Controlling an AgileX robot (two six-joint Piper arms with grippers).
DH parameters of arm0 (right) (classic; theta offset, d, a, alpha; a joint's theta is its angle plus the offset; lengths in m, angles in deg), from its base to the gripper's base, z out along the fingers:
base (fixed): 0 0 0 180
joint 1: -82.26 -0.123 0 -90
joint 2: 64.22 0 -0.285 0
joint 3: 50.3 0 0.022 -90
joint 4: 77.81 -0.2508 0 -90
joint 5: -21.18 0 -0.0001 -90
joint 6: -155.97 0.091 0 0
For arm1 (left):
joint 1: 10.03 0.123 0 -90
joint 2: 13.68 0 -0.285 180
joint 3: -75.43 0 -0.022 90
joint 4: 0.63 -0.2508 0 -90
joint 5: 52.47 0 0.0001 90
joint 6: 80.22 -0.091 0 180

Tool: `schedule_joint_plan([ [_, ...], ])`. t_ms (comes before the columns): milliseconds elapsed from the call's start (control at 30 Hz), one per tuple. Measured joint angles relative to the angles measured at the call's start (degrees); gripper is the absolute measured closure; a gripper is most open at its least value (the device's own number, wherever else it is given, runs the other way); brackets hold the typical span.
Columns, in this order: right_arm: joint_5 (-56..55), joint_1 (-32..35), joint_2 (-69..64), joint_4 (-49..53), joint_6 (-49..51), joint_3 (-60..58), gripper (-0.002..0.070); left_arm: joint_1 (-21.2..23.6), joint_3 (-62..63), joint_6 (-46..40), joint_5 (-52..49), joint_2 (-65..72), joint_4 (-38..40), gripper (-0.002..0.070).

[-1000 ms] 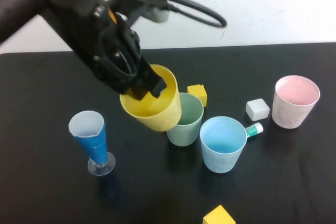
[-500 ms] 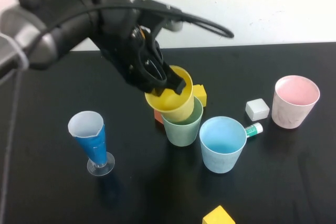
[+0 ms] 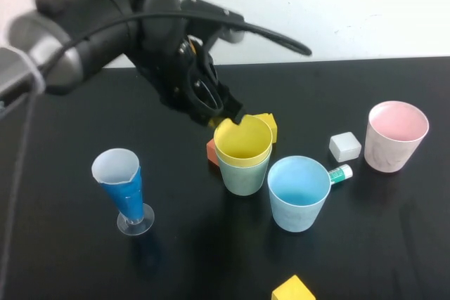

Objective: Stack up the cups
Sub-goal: Place the yellow cup on the green cup, then pick up the pink cup

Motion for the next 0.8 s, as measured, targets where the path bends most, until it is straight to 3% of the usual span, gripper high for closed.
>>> schedule_joint_plan([
  [67, 0.32, 0.0, 0.0, -2.16, -0.04, 0.0, 0.0666, 0.0, 0.0, 0.09, 0.0, -2.04, -1.22, 0.0475],
  [167, 4.03, 0.0, 0.0, -2.95, -1.06, 2.98, 0.0666, 0.0, 0.0, 0.09, 0.0, -6.6, -3.78, 0.0597],
  [267, 5.95, 0.0, -2.97, -2.95, -4.9, 8.71, 0.0666, 0.0, 0.0, 0.32, 0.0, -11.25, -6.57, 0.0652],
  [467, 11.84, 0.0, -20.4, -2.72, -19.81, 24.16, 0.0666, 0.0, -4.95, 0.44, 0.24, -21.8, -4.92, 0.0672],
  [667, 24.86, 0.0, -40.28, -1.74, -33.08, 42.13, 0.0666, 0.0, -25.55, -0.55, 5.62, -35.04, 0.26, 0.0673],
  [800, 32.31, 0.0, -52.41, 1.51, -35.14, 52.58, 0.0666, 0.0, -37.08, 1.01, 6.5, -45.11, 0.84, 0.0673],
])
